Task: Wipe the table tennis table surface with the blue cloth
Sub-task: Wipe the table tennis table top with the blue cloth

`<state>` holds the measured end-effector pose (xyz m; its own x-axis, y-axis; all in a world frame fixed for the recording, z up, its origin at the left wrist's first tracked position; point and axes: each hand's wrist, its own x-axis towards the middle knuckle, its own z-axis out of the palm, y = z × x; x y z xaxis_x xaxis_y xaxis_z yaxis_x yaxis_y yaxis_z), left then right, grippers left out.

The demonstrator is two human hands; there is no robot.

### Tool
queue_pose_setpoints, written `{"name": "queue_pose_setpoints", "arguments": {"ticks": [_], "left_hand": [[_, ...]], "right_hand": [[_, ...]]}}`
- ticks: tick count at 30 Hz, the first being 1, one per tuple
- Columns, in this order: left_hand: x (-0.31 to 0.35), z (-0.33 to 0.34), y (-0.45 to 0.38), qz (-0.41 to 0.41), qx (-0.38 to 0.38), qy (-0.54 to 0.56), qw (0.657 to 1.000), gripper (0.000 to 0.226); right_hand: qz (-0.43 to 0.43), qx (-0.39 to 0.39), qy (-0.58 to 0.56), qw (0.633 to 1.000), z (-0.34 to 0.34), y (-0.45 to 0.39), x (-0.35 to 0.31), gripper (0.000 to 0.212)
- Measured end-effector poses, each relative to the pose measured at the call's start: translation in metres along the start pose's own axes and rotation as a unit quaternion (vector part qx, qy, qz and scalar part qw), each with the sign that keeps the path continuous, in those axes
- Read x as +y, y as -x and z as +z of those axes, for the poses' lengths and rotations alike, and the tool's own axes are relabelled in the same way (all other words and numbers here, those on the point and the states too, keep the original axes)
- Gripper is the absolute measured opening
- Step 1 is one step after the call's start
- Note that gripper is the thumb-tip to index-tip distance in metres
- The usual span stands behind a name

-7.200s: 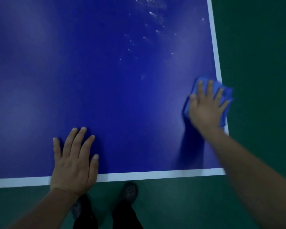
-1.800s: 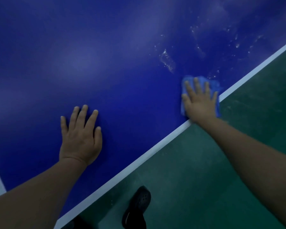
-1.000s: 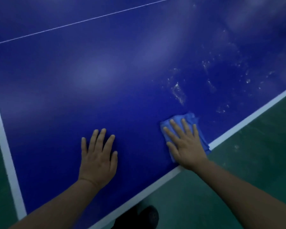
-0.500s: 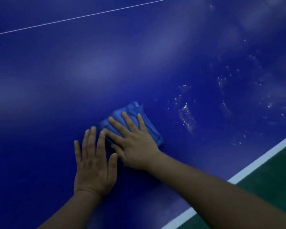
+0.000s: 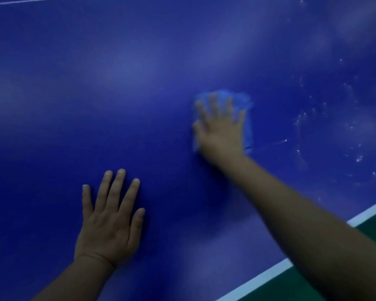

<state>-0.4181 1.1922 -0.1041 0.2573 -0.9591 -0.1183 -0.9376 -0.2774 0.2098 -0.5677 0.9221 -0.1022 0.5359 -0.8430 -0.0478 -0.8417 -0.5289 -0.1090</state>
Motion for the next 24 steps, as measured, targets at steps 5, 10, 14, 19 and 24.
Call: {"name": "queue_pose_setpoints", "arguments": {"ticks": [5, 10, 14, 19, 24], "left_hand": [[0.002, -0.002, -0.002, -0.001, 0.002, 0.003, 1.000, 0.064], [0.001, -0.001, -0.001, 0.003, -0.001, -0.002, 1.000, 0.064], [0.003, -0.001, 0.000, -0.013, 0.016, 0.013, 1.000, 0.063], [0.005, -0.001, 0.002, -0.048, 0.069, 0.034, 0.996, 0.064], [0.004, -0.001, 0.002, -0.046, 0.069, 0.030, 0.996, 0.064]], "right_hand": [[-0.100, -0.007, 0.042, 0.994, -0.004, -0.010, 0.038, 0.061], [0.156, -0.039, 0.015, 0.987, -0.028, -0.069, 0.104, 0.058], [-0.129, -0.048, 0.052, 0.989, -0.020, -0.105, 0.032, 0.068], [-0.535, -0.024, 0.107, 0.837, -0.006, -0.107, -0.062, 0.056], [-0.762, -0.138, 0.115, 0.622, -0.025, -0.048, 0.011, 0.052]]}}
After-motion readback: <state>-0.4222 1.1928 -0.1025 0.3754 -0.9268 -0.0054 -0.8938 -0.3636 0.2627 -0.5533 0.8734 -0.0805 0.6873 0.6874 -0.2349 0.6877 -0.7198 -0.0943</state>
